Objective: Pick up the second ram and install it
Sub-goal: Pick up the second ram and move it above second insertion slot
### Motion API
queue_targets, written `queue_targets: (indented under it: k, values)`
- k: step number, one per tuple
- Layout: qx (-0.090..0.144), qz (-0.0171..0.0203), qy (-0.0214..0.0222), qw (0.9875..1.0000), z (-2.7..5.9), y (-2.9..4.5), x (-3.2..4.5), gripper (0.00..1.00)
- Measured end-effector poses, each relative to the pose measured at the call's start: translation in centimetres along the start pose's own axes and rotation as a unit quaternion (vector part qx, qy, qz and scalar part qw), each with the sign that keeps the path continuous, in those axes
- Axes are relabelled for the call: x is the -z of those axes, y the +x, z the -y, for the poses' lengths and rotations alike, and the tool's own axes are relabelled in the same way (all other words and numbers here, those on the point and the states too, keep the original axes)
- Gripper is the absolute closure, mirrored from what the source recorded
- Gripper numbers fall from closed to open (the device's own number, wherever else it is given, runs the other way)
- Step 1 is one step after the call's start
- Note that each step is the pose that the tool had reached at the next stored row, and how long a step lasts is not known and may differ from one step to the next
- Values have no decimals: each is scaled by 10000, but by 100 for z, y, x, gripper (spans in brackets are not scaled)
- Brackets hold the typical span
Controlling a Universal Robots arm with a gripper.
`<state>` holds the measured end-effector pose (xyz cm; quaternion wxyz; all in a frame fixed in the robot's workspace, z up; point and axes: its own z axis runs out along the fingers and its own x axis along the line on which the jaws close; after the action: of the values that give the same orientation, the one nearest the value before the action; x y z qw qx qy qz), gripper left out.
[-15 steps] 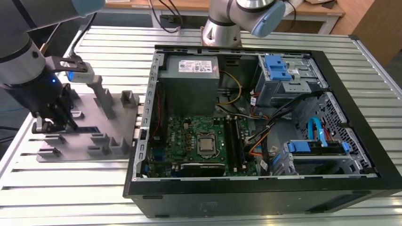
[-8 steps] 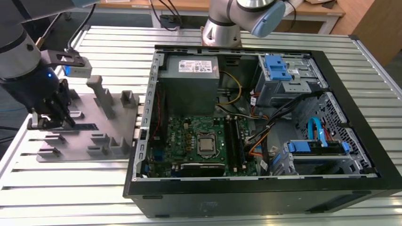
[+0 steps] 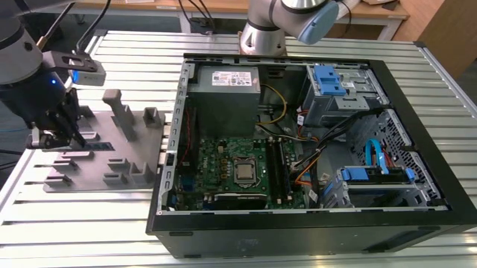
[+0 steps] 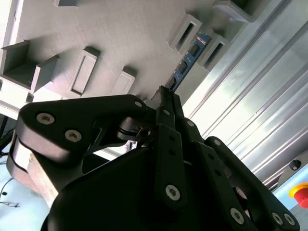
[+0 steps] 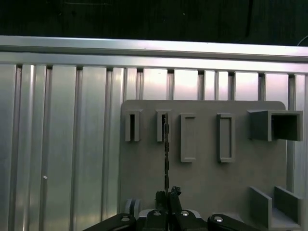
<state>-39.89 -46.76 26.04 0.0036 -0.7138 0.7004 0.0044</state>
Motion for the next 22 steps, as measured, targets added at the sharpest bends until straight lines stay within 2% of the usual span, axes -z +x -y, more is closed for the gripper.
queue_targets:
  k: [22]
  values:
    - [0,0,0,10000,-1,-3,309,87]
